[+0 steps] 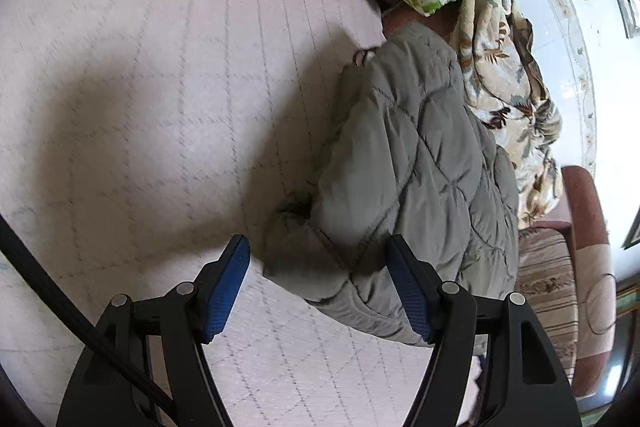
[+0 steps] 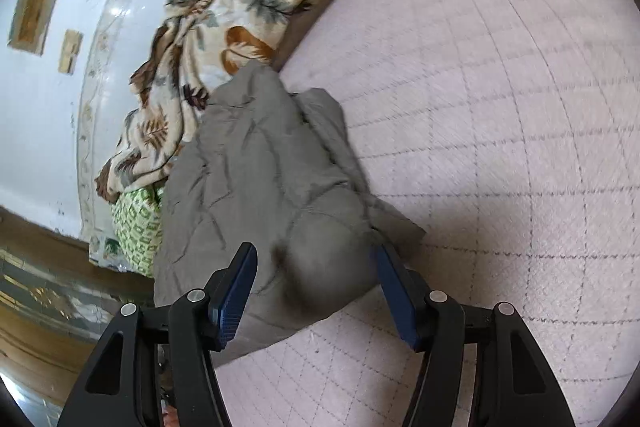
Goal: Fold large clothes
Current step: 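Lift the grasped edge with both tools and fold the jacket over onto itself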
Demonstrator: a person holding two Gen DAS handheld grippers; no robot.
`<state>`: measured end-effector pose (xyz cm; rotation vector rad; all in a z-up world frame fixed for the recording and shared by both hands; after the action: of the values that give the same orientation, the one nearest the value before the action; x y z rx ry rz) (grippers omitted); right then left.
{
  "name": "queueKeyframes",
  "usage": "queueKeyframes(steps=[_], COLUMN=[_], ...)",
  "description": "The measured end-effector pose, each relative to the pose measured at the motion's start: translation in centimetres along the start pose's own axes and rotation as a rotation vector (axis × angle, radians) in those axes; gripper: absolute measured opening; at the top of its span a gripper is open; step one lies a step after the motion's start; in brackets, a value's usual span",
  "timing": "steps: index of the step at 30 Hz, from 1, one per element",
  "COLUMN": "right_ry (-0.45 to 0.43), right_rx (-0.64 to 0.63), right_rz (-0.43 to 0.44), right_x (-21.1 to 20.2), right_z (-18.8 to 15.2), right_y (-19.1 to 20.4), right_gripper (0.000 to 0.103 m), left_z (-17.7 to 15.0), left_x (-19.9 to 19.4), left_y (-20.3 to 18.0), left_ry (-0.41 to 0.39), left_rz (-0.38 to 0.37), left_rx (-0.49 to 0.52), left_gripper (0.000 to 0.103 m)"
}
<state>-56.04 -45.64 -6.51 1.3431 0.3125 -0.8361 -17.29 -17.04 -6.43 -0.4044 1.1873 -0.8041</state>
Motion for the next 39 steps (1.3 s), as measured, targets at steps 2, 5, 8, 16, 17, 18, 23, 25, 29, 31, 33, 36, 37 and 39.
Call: queueKeyframes(steps=[2,5,8,16,17,18,23,25,29,31,33,36,37,39], right_ry=[0.013,0.007,-0.001,-0.052,-0.038,-0.032,-0.041,-0.053,-0.064,-0.065,-0.065,-0.081,-0.090,-0.099], right_rx=[0.047,0.086,0.107,0.132,0.148,0.173,0.238,0.219,0.143,0.108,0.047,-0.117,-0.185,-0.264], right_rz=[0.022,0.046,0.054,-0.054,-0.041,-0.031,-0.018,-0.014,0.006,0.003,-0.004,-0.044,-0.061,-0.076], right_x=[0.6,0.9,1.3,0.6,1.0,1.3,2.6,3.2,5.1,5.5,5.2,4.6,4.3,3.9], right_z=[-0.2,-0.1,0.1,0.6,0.5,0.4,-0.2,-0.1,0.1,0.1,0.2,0.3,0.3,0.2], right_y=[-0.5,-0.8,-1.0,-2.5,-2.6,-2.8,-3.5,-3.1,-1.6,-1.1,-0.3,1.5,2.3,3.3], right_gripper=[0.069,0.072,0.075,0.075,0.075,0.075,0.083,0.089,0.086,0.066,0.047,0.039,0.038,0.035], left_z=[-0.4,-0.4,-0.7,-0.9,-1.0,-1.0,-1.0,-0.8,-0.4,-0.2,0.0,0.4,0.5,0.5], left_x=[0.6,1.3,1.9,2.2,2.3,2.5,2.9,3.4,4.0,3.9,3.5,2.8,2.7,2.5], left_y=[-0.2,-0.6,-0.9,-0.8,-0.7,-0.7,-1.4,-1.6,-2.4,-2.7,-3.4,-4.3,-4.6,-5.4], left_ry=[0.013,0.009,-0.001,0.001,0.005,0.004,-0.011,-0.016,-0.027,-0.039,-0.052,-0.072,-0.079,-0.095], left_rz=[-0.029,-0.044,-0.035,-0.027,-0.030,-0.032,-0.019,-0.017,-0.010,0.015,0.018,0.043,0.055,0.084], left_rx=[-0.029,-0.045,-0.037,-0.051,-0.060,-0.066,-0.010,-0.001,0.041,0.090,0.137,0.222,0.245,0.316], left_gripper=[0.069,0.071,0.076,0.082,0.083,0.083,0.090,0.093,0.088,0.077,0.063,0.049,0.046,0.043])
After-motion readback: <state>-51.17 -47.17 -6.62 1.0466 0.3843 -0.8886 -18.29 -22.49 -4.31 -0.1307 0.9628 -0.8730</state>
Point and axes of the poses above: each gripper's, at about its wrist camera, not at the fingertips, and x roughly the way its jaws point, y to its left, z to its top, the point moved 9 cm from there along x, roughly the way its jaws point, and after that the axes turned 10 degrees about -y, right-handed, at the moved point
